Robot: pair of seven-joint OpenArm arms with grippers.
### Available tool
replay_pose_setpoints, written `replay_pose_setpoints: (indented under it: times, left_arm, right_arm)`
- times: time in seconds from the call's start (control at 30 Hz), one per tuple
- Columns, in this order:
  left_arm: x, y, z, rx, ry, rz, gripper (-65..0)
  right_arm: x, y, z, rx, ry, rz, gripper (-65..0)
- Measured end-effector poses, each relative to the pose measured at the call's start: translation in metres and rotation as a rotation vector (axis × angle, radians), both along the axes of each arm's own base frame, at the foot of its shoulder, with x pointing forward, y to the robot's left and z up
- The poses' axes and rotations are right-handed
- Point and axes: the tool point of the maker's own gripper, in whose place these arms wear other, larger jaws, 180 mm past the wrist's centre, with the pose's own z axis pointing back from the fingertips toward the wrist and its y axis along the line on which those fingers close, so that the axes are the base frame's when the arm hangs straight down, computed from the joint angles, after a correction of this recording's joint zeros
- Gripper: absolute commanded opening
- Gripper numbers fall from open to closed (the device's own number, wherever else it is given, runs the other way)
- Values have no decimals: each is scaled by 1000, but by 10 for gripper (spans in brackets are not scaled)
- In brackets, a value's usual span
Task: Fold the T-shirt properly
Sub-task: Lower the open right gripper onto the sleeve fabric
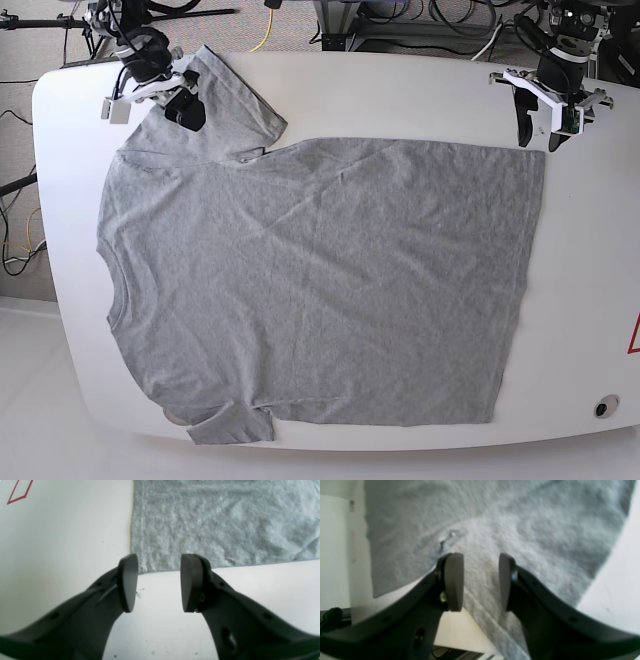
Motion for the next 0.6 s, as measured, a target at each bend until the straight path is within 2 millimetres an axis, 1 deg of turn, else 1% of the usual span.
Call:
replay_pose_setpoints:
  times: [0.13,0.27,0.37,0.6]
  left_arm:
    - [0,1,0,1,1,1,-408]
    - [-1,1,-1,2,5,2,-398]
    - [-2,1,-1,2,6,2,-394]
    - [-4,2,-4,3,16,4,-367]
  right_arm:
    - [1,-1,-7,26,16,-14,-422]
    - [-8,-5,-21,51,73,-47,-419]
    - [-10,-7,-30,81,101,-84,-419]
    - [-9,0,-33,109,97,-102,-419]
